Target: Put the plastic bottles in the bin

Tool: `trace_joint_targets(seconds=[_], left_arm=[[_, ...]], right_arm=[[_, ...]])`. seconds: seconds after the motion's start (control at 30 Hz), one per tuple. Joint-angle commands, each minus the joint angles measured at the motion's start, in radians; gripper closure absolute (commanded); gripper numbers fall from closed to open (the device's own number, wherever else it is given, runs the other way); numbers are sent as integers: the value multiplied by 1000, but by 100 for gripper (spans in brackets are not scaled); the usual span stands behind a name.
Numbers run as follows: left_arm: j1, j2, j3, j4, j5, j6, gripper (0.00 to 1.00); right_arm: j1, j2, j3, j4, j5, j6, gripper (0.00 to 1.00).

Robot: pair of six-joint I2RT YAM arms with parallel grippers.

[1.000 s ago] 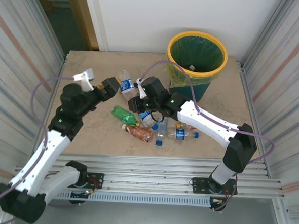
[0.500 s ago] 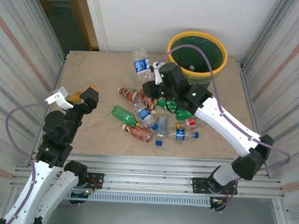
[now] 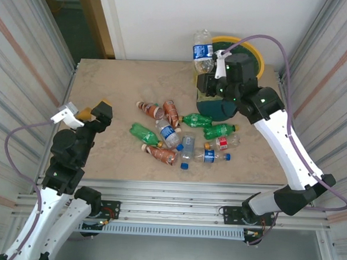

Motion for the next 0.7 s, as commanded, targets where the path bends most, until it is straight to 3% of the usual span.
trace_joint_targets(seconds=[0.0,0.3,0.67], left_arm=[[2,4,-13,5,-15,1,1],[1,32,-6,5,3,-9,1],[2,49,4,6,11,-13,1]], right_arm=[[-57,29,69,-74,-5,-50,96],[-216,135,181,-115,-93,-51,96],[-355,391,381,-216,-224,-67,94]])
